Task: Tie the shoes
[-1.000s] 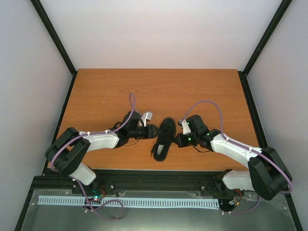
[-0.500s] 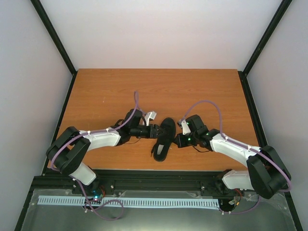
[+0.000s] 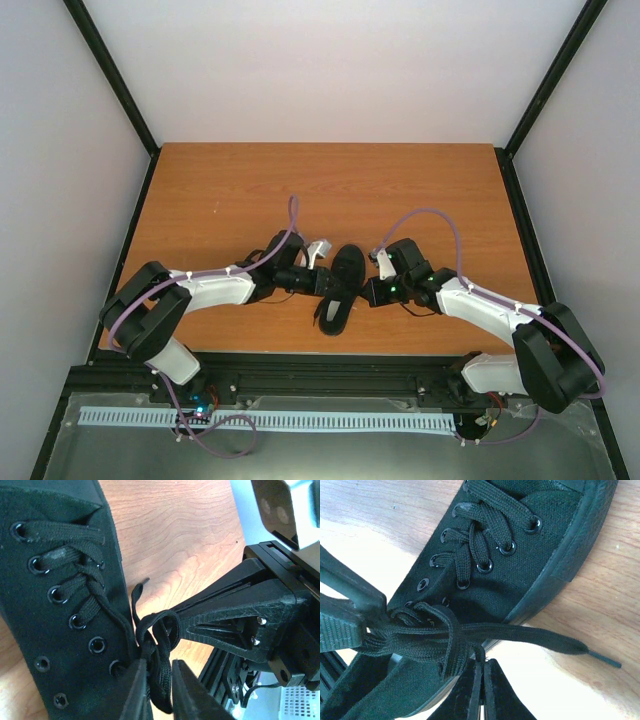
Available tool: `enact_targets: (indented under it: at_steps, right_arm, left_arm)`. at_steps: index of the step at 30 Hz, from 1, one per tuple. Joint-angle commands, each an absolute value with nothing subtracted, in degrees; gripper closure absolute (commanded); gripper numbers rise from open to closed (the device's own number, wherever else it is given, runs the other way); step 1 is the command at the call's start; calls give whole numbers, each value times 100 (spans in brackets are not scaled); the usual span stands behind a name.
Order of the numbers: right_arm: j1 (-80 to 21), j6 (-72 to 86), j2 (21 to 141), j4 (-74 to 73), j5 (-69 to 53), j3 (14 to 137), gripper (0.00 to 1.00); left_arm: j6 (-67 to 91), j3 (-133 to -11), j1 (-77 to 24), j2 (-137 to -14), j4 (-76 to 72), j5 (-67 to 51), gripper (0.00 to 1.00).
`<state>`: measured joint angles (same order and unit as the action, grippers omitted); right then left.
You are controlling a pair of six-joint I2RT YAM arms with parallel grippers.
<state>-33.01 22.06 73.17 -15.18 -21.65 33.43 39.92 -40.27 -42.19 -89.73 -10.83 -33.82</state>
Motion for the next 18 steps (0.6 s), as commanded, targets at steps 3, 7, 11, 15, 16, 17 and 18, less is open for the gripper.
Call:
enact_targets:
  at_steps: [3, 7, 11, 15, 16, 17, 18]
  right_arm:
    - [-3252, 2187, 7233, -1478, -2110, 3411, 97]
    - [-3248, 2123, 7182, -1573, -2005, 3566, 97]
    - [-3252, 2053, 7221, -1641, -1850, 3739, 97]
    - [-3243, 1992, 7359, -1646, -1735, 3921, 97]
    - [-3243, 1962, 7405, -1649, -1691, 3961, 97]
    - [-3243, 1942, 7465, -1652, -1655, 4004, 97]
    - [-3231, 1923, 7516, -1648, -1619, 4041, 97]
  left_arm:
    - [3859, -4154, -4289, -8856, -896, -3293, 92]
    - [3858, -4119, -4289, -8736, -842, -3157, 99]
    - [3874, -4053, -4289, -8609, -826, -2993, 99]
    - [3878, -3971, -4281, -8462, -790, -2810, 99]
    - [3884, -3945, -4274, -8427, -781, -2743, 99]
    - [3885, -3918, -4265, -8402, -762, -2690, 99]
    - [3883, -3893, -4251, -8366, -762, -2652, 99]
